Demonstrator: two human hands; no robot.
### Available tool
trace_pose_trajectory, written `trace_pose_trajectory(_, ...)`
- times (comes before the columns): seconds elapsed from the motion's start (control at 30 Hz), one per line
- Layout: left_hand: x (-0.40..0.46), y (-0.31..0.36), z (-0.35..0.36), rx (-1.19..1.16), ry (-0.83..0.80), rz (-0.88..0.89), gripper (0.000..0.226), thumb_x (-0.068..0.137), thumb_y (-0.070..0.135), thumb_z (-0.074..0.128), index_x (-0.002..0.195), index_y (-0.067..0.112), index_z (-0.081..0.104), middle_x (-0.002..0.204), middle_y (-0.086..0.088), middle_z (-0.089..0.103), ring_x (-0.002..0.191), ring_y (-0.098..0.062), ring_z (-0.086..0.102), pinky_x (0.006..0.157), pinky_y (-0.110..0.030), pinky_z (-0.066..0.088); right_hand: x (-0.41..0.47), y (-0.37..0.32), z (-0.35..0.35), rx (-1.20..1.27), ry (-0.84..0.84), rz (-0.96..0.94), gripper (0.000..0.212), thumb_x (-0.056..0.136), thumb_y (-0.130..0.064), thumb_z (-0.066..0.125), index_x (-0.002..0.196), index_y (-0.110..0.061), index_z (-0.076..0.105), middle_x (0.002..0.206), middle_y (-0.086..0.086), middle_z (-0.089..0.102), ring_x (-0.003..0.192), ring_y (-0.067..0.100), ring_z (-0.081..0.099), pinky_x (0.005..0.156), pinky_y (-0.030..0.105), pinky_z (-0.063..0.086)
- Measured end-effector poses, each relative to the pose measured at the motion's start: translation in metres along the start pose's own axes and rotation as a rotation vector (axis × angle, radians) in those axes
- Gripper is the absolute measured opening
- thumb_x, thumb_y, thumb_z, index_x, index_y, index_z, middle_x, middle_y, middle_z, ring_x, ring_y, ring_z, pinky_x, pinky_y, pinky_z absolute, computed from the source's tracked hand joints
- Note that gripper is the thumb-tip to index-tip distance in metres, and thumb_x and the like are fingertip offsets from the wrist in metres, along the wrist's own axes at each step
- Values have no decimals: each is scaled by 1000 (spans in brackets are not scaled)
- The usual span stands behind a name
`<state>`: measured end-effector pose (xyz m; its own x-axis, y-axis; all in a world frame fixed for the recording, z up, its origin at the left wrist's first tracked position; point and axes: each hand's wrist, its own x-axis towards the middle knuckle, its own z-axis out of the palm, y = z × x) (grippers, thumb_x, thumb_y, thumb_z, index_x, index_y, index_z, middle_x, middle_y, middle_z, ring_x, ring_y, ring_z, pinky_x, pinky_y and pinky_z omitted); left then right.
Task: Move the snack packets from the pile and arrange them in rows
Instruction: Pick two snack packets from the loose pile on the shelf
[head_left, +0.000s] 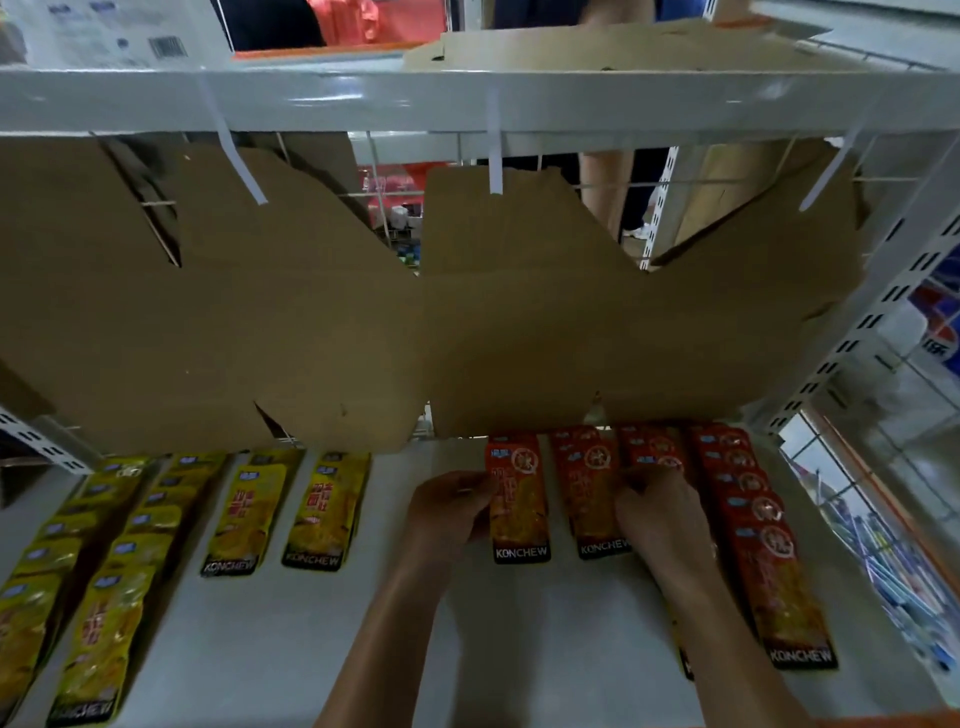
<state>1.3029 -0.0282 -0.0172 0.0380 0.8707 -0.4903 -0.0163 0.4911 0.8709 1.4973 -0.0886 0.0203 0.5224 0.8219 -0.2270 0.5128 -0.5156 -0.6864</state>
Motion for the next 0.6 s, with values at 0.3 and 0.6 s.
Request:
trace_pose_trajectory(0.3, 8, -5, 3, 290, 89, 60, 5, 87, 16, 69, 90, 15, 73, 79, 0, 75, 68, -12, 72, 58, -24, 55, 4, 4, 6, -90, 65, -13, 30, 96, -31, 55, 92, -5, 71, 75, 6, 64, 62, 7, 55, 51, 22, 35)
trace_pose_trajectory(0.6, 5, -2, 2, 564, 128, 232, 9, 87, 27, 68, 95, 26, 71, 88, 12, 71, 82, -2, 66, 65, -18, 48, 8, 5, 16, -301, 130, -2, 23, 94, -32, 55, 84, -16, 68, 72, 0, 63, 64, 15, 62, 54, 27, 46)
